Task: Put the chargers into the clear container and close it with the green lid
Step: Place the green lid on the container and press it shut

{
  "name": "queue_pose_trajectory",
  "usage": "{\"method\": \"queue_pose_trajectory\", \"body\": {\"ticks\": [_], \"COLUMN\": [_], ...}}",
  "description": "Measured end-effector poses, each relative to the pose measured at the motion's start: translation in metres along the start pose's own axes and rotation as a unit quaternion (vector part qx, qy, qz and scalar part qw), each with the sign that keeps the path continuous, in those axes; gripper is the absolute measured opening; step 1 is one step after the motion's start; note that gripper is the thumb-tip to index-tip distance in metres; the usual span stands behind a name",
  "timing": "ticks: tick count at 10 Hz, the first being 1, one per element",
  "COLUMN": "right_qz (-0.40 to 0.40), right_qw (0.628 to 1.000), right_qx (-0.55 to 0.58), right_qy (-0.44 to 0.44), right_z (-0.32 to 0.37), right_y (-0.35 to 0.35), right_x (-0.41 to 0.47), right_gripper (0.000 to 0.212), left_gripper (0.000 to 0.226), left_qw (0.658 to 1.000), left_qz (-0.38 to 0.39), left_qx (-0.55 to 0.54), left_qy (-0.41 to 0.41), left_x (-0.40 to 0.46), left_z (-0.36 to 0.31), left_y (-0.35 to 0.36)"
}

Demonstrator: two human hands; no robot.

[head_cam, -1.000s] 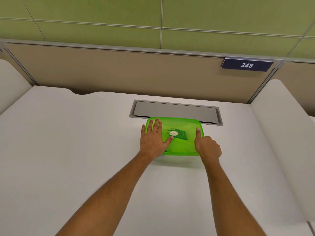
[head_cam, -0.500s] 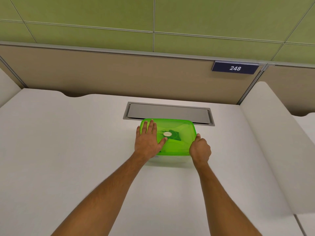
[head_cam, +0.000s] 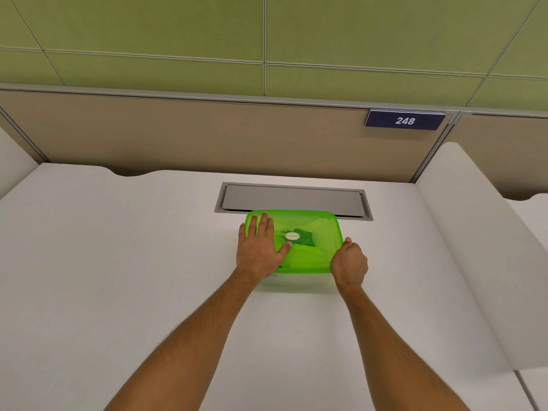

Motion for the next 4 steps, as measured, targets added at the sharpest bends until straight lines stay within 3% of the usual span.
{"method": "queue_pose_trajectory", "body": {"ticks": [2,3,4], "right_qz": [0.012,0.077,0.102], "right_qw": [0.999,0.989,0.985], "right_qx": [0.038,0.053,0.045], "right_qy": [0.033,0.116,0.135], "right_z": [0.000,-0.005,-0.005], "right_y": [0.000,-0.001,-0.011], "right_x": [-0.003,-0.003,0.003], "right_gripper": [0.057,0.074,0.080], "left_gripper": [0.086,0.087,0.087], "left_qw": [1.000,0.999,0.998], "left_qz": [0.016,0.039,0.042], "left_qx": [0.004,-0.010,-0.040], "left_qy": [-0.005,0.002,0.003], "left_x": [0.001,0.002,0.004], "left_z": [0.002,0.001,0.004], "left_y": [0.003,0.001,-0.001]}}
Point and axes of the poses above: each hand's wrist, its own x-axis towards the middle knuckle, its own y-axis out of the palm, z = x × y, the point moved 6 cm from there along x, towards the middle knuckle, and after that the axes turned 9 degrees about x, right-handed, at the moved point
